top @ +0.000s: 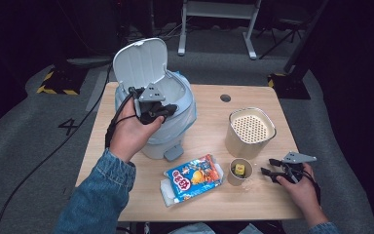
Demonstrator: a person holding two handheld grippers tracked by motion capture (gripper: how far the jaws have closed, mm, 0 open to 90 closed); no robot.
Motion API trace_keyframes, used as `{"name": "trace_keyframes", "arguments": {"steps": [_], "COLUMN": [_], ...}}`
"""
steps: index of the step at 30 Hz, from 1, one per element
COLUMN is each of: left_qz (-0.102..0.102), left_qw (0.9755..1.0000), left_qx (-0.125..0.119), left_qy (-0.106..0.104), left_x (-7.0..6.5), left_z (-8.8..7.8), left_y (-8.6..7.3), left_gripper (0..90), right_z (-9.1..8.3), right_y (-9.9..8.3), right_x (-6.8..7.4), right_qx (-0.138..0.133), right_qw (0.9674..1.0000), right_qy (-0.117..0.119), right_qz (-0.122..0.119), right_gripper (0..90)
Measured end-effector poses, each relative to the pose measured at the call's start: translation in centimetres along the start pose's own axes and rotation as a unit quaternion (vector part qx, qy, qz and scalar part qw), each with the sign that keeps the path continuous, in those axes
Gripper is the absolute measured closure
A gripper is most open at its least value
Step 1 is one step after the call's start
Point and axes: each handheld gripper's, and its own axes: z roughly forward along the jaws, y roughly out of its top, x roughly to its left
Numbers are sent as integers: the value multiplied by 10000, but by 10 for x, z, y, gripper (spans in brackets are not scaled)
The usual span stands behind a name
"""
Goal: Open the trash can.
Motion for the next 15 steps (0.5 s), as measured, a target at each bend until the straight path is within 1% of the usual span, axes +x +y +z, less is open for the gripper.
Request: {"name": "trace_keyframes", "arguments": {"steps": [1,2,3,4,5,8,10,12,15], "left_qz": [-21,-55,-42,-20,-40,-58,-48,53,70], "left_qw": [10000,9999,9999,9997,9995,9978,9969,9962,9946], "left_qx": [-17,-56,-105,-184,-273,-525,-557,-580,-613], "left_qy": [-64,-124,-125,-141,-173,-400,-550,-653,-834], "left_x": [0,0,-1,-2,-3,-10,-16,-21,-30], "left_z": [0,-1,-1,-2,-4,-7,-10,-11,-13], "left_y": [0,-1,-1,-2,-3,-5,-7,-8,-11], "left_gripper": [863,806,742,703,665,567,541,518,508], "right_z": [0,0,0,0,0,0,0,0,0], "right_y": [0,0,0,0,0,0,0,0,0], "right_x": [0,0,0,0,0,0,0,0,0], "right_qx": [0,-2,-1,-2,-1,-2,0,-1,-1], "right_qw": [10000,10000,10000,10000,10000,10000,10000,10000,10000], "right_qy": [-1,0,0,0,1,4,6,3,2], "right_qz": [0,-2,0,-2,-1,1,6,1,-1], "right_gripper": [412,412,412,413,412,412,412,412,412]}}
